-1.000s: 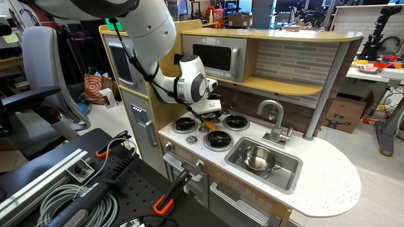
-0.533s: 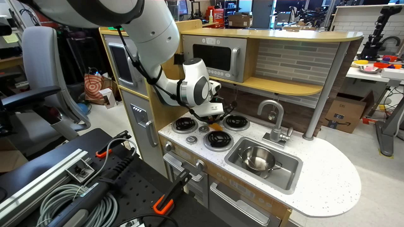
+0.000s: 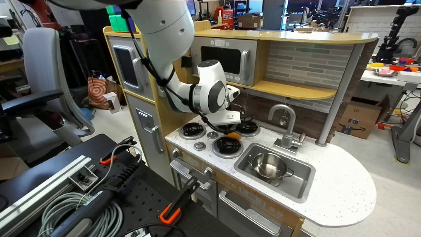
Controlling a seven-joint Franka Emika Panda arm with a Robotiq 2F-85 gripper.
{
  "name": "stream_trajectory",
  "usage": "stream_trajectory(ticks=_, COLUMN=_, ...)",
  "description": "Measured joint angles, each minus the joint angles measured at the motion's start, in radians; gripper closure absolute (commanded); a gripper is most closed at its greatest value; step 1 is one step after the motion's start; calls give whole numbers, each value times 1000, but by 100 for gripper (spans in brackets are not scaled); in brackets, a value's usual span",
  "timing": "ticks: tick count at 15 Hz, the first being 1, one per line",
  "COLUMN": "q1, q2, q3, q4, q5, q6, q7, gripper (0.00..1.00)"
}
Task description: Put the carrot plush toy in the pot
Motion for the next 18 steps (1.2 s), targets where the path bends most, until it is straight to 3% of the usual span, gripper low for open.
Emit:
stream_trajectory(ticks=4, q1=-15, q2=-100, q3=-69, q4=-187, q5=0, q6=89, q7=14, gripper=97)
stream_trajectory(ticks=7, q1=-18, q2=-162, q3=-163, q4=-320, q5=0, q6=200, q7=45, gripper=97)
stream_trajectory(ticks=10, q1=-2, q2=-180, q3=-280, q4=-377, q5=19, q6=329, q7=82, gripper=97)
stream_trajectory(ticks=12, q1=0, q2=-181, q3=-316, q4=-385, q5=71, q6=375, q7=96, gripper=97)
stream_trajectory(ticks=13, q1=2, q2=-181, q3=-323, q4=-389, q5=99, q6=390, q7=98, gripper=69)
stream_trajectory(ticks=18, q1=38, q2=-181, q3=-322, q4=-405, q5=195, q6=401, q7=119, gripper=34)
